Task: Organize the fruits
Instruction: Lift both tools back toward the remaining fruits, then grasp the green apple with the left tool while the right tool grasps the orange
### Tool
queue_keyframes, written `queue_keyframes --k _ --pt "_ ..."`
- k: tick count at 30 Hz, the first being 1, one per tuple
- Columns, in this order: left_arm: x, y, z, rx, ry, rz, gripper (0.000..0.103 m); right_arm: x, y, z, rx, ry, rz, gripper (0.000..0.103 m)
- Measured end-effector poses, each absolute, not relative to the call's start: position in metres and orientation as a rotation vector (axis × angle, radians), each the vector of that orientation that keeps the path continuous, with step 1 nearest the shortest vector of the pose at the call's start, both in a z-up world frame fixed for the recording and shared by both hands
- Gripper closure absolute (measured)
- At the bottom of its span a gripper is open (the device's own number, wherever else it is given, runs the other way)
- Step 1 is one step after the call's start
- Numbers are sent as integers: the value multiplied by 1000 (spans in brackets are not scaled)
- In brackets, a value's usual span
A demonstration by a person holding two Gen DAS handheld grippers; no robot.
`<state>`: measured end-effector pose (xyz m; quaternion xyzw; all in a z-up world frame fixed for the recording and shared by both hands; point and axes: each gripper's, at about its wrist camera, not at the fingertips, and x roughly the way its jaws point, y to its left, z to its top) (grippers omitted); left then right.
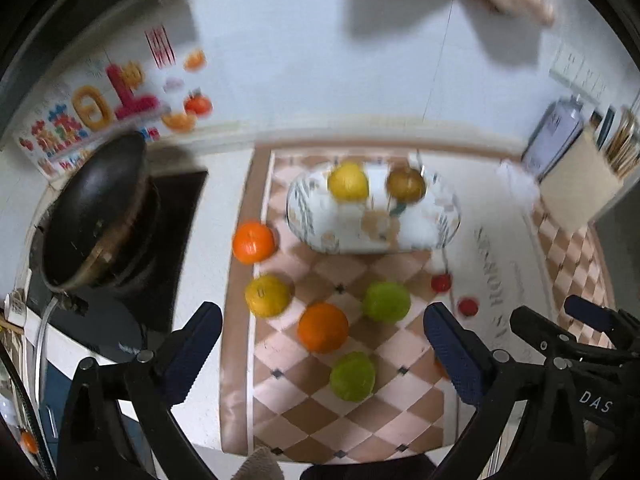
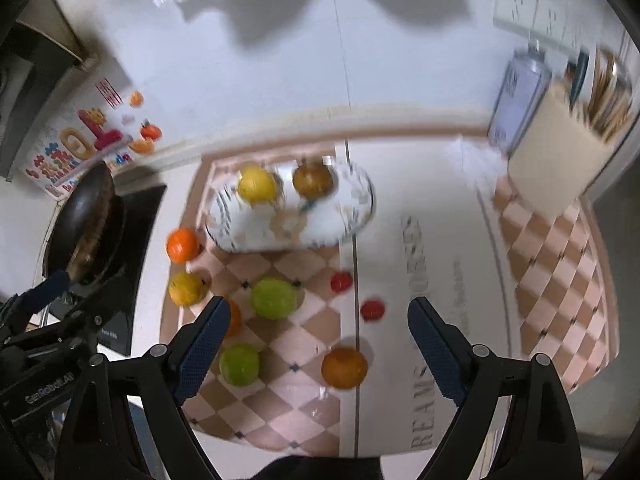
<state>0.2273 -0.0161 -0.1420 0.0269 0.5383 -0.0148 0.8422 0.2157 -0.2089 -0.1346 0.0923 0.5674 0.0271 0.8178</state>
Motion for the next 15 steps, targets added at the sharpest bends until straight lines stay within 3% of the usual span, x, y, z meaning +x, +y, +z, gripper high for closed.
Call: queue_keyframes --k 5,8,15 --pt "230 -19 -217 37 1333 -45 0 209 -223 -207 276 1356 66 11" --pt "231 -24 -262 13 1458 -53 0 205 -234 -241 310 1399 31 29" --pt "227 -43 -315 65 1575 -80 9 208 -239 -286 357 1498 62 29"
